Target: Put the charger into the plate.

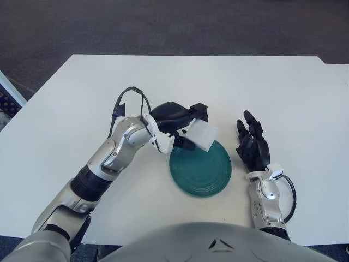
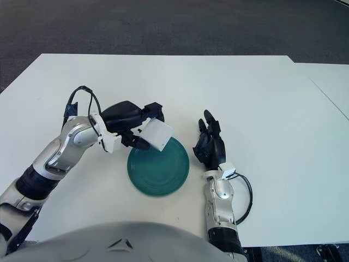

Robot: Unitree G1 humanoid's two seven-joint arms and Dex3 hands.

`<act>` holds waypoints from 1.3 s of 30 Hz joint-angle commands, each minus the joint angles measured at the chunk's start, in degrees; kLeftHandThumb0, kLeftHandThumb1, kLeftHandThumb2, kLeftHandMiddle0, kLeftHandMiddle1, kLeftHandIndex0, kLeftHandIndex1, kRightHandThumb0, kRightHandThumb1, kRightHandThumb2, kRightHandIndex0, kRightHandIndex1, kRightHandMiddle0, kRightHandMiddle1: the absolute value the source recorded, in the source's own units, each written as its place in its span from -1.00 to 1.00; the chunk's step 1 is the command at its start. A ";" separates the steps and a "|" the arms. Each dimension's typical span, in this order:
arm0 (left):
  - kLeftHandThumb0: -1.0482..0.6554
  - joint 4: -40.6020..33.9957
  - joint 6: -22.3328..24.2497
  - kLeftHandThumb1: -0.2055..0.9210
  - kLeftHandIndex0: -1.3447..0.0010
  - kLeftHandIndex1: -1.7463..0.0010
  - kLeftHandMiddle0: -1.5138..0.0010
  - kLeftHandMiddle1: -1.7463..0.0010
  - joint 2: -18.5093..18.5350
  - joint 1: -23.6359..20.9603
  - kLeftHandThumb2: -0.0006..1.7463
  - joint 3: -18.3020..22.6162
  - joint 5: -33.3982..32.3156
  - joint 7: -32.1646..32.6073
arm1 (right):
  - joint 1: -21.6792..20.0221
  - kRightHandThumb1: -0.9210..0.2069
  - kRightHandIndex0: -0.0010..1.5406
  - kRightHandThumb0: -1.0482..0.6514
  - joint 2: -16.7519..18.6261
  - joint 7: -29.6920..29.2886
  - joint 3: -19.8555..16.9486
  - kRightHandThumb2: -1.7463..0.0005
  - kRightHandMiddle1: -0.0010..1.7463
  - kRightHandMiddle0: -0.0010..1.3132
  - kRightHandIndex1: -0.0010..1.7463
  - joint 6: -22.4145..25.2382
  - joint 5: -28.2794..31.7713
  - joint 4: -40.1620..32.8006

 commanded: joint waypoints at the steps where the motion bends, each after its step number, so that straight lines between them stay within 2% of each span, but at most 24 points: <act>1: -0.28 -0.85 1.11 1.00 -0.49 -1.00 -0.46 -1.00 0.24 2.16 -0.28 -1.99 1.18 -2.24 | 2.55 -1.00 -0.78 -0.73 -0.49 -1.29 -2.16 -0.02 -0.50 -1.00 -0.99 3.71 0.98 5.39; 11: -0.31 2.46 -1.12 1.00 -0.48 -1.00 -0.43 -1.00 0.05 0.69 -0.32 -5.76 3.88 -4.68 | 2.98 -1.00 -0.79 -0.78 -0.70 -1.79 -2.00 -0.04 -0.56 -1.00 -1.00 2.99 -0.86 3.80; 18: -0.31 3.05 -2.82 1.00 -0.37 -1.00 -0.38 -1.00 0.91 1.57 -0.31 -8.07 8.93 -4.86 | 3.38 -1.00 -0.80 -0.79 -0.33 -1.97 -1.69 -0.05 -0.58 -1.00 -1.00 3.40 -1.01 3.18; 22: -0.31 3.51 -3.87 1.00 -0.30 -1.00 -0.34 -1.00 1.10 1.75 -0.30 -8.07 9.97 -4.71 | 3.42 -1.00 -0.80 -0.78 -0.21 -2.09 -1.58 -0.05 -0.57 -1.00 -1.00 3.42 -1.08 3.14; 26: -0.31 6.80 -5.57 1.00 -0.25 -1.00 -0.30 -1.00 1.31 1.53 -0.28 -10.02 14.66 -3.48 | 3.65 -1.00 -0.80 -0.78 0.10 -2.35 -1.55 -0.05 -0.58 -1.00 -1.00 3.15 -1.07 3.23; 39: -0.31 11.40 -8.47 1.00 -0.15 -1.00 -0.28 -1.00 0.56 0.92 -0.25 -10.58 18.73 -0.79 | 3.61 -1.00 -0.78 -0.76 0.70 -2.07 -1.35 -0.06 -0.56 -1.00 -0.99 2.89 -0.38 3.63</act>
